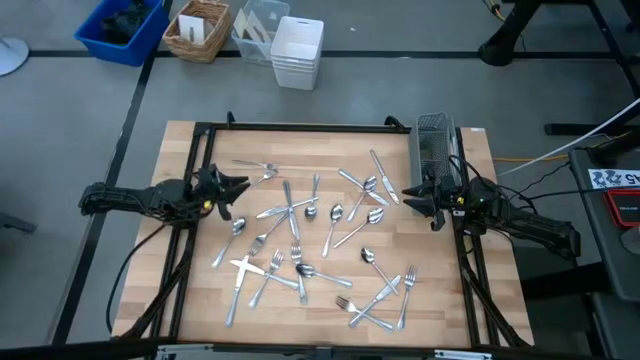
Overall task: Sort silverware
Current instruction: Put the fork into the left section of the utensil holder
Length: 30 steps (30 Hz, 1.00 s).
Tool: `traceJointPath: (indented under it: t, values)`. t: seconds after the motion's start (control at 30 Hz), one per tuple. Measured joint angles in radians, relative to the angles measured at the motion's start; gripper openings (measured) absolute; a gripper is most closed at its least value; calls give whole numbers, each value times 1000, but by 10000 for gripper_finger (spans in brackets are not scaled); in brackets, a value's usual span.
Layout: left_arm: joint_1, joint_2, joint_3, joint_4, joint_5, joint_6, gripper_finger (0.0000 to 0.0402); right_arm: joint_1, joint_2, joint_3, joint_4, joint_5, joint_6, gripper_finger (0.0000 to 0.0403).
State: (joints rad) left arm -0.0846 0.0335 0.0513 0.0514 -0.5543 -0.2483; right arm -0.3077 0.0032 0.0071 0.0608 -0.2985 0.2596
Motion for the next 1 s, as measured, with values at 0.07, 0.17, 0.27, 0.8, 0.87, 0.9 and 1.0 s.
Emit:
traceJointPath:
  t: [0.07, 0.17, 0.27, 0.8, 0.87, 0.9, 1.0]
  values:
    - [1, 0, 0, 69, -9, 40, 100, 0, 0, 0, 0, 0, 0, 150]
    - [1, 20, 4, 136, -20, 122, 100, 0, 0, 0, 1, 1, 0, 150]
    - [1, 75, 32, 127, -64, 144, 100, 0, 0, 0, 1, 2, 2, 150]
    - [146, 634, 418, -471, -79, -174, 100, 0, 1, 75, -13, 27, 10, 150]
    - [186, 700, 442, -528, -26, -210, 100, 0, 1, 76, -13, 27, 10, 150]
    - [206, 732, 450, -547, 3, -219, 100, 0, 1, 76, -13, 26, 10, 150]
    - [267, 817, 459, -565, 78, -225, 100, 0, 1, 77, -13, 26, 10, 150]
